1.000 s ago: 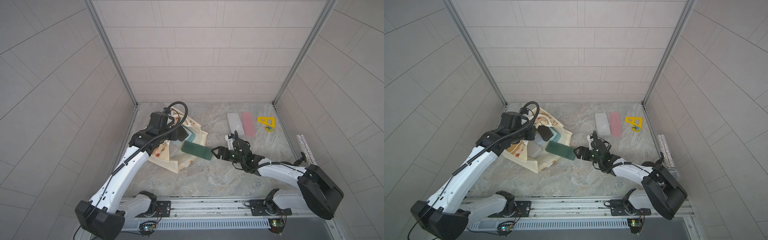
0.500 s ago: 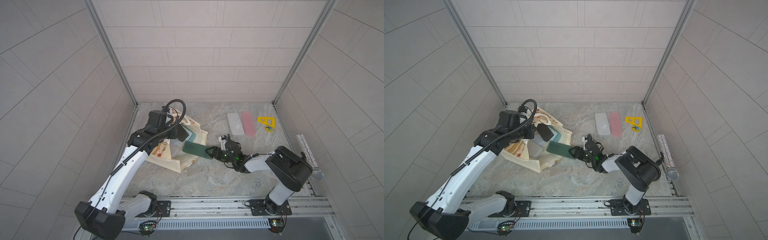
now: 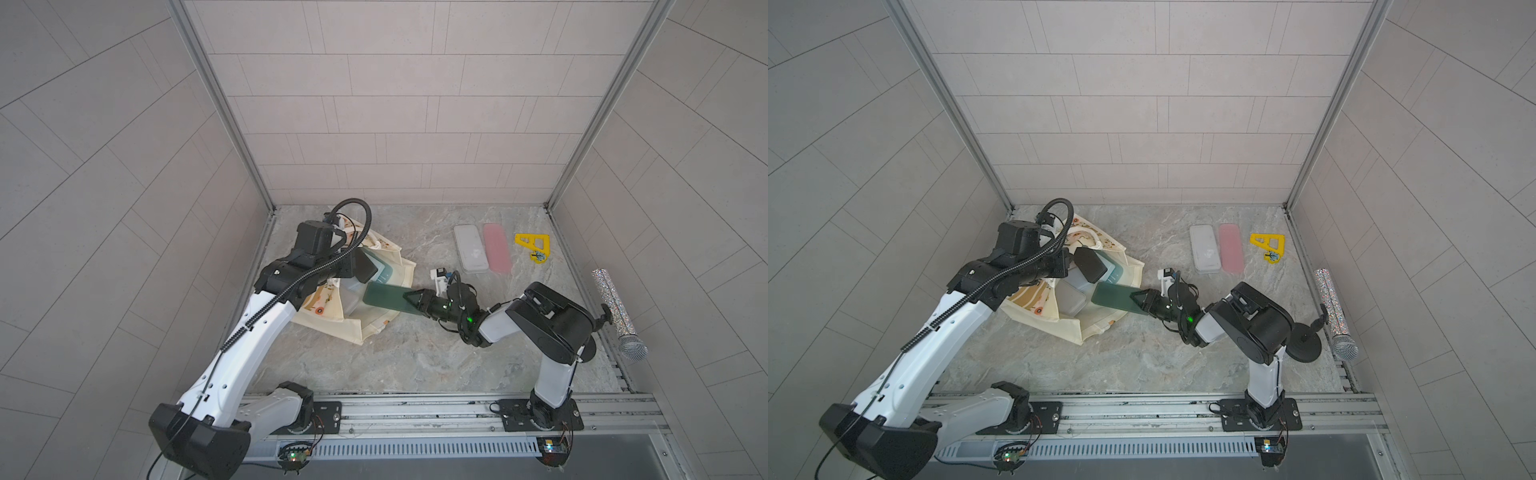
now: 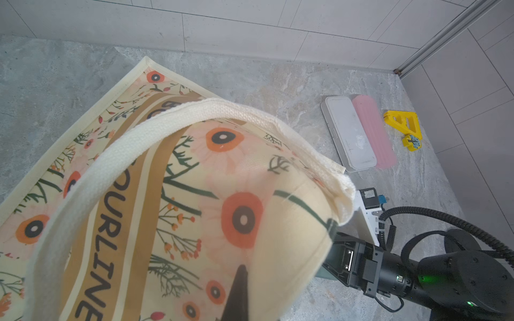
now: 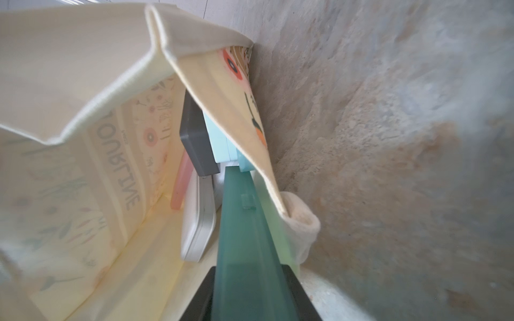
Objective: Take out the pencil case from the canvas bag
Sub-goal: Pick up the pencil case from the canvas bag, then place the pencil case at the center of the board.
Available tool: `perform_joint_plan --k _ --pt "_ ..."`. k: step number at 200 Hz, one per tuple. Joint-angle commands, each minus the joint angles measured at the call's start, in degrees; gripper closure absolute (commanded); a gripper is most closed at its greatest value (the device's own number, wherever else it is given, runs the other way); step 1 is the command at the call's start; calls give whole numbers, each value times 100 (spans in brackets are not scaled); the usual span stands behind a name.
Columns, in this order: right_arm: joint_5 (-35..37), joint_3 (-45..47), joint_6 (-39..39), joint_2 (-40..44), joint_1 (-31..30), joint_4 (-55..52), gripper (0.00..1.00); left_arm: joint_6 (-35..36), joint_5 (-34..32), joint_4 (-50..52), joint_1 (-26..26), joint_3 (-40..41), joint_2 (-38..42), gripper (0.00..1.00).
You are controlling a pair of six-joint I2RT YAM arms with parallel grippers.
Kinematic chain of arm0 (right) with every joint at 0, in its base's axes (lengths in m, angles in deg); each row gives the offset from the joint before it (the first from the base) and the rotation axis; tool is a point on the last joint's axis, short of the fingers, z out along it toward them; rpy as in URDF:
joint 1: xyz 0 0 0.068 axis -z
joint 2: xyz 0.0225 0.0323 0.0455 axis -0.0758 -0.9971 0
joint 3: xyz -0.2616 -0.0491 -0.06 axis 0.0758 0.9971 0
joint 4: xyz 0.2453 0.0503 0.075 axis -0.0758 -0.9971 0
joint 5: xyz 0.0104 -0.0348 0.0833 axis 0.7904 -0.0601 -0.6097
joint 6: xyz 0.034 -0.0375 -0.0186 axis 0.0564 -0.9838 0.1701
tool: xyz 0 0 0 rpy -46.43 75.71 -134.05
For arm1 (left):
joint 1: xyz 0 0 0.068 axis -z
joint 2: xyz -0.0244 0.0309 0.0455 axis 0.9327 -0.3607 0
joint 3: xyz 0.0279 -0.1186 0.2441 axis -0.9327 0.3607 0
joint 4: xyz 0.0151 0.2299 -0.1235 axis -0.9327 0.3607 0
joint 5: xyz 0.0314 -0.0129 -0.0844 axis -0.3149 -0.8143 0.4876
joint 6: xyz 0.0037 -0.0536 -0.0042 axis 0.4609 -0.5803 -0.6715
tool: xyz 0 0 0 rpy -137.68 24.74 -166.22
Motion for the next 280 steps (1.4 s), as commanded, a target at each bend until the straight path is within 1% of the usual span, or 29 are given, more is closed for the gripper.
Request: perform_joint_plan --k 1,40,68,80,92,109,130,146,158,171,194,209,228,251,280 --pt "54 157 110 232 -34 112 67 -52 -5 -305 -10 -290 133 100" --pt "132 399 87 873 -35 -130 75 3 -156 -249 -10 -246 158 100" --pt "228 582 43 1410 -32 -379 76 50 -227 -218 -6 -230 145 100" --pt "302 651 -70 1757 -28 -650 76 87 -296 -183 -6 -244 149 100" --pt "429 682 -319 2232 -22 -1222 76 122 -363 -124 -7 -238 153 100" --pt "725 621 -834 3085 -19 -2500 76 176 -496 -47 -15 -231 199 100" --pt "1347 480 -1493 4262 -21 -4233 76 213 -727 -37 -15 -161 313 100" --pt "1885 446 -1805 5073 37 -5169 76 214 -855 -37 -22 -103 385 100" --pt "2158 323 -2052 5521 147 -5866 75 201 -858 -56 -33 -70 391 100" --pt "2385 179 -2287 5784 281 -6340 75 171 -791 -107 -31 -11 391 100" --pt "2465 19 -2365 5767 623 -6564 75 99 -612 -191 -32 75 382 100" --pt "2756 -120 -2369 5553 757 -6567 75 81 -546 -187 -36 103 401 100" --pt "3257 -332 -2488 5088 765 -6416 75 58 -491 -174 -34 139 460 100" --pt "3575 -753 -2600 4495 772 -5913 75 20 -376 -143 -33 177 557 100" --pt "3955 -1226 -2954 3641 766 -5492 75 -6 -277 -127 -38 263 664 100"
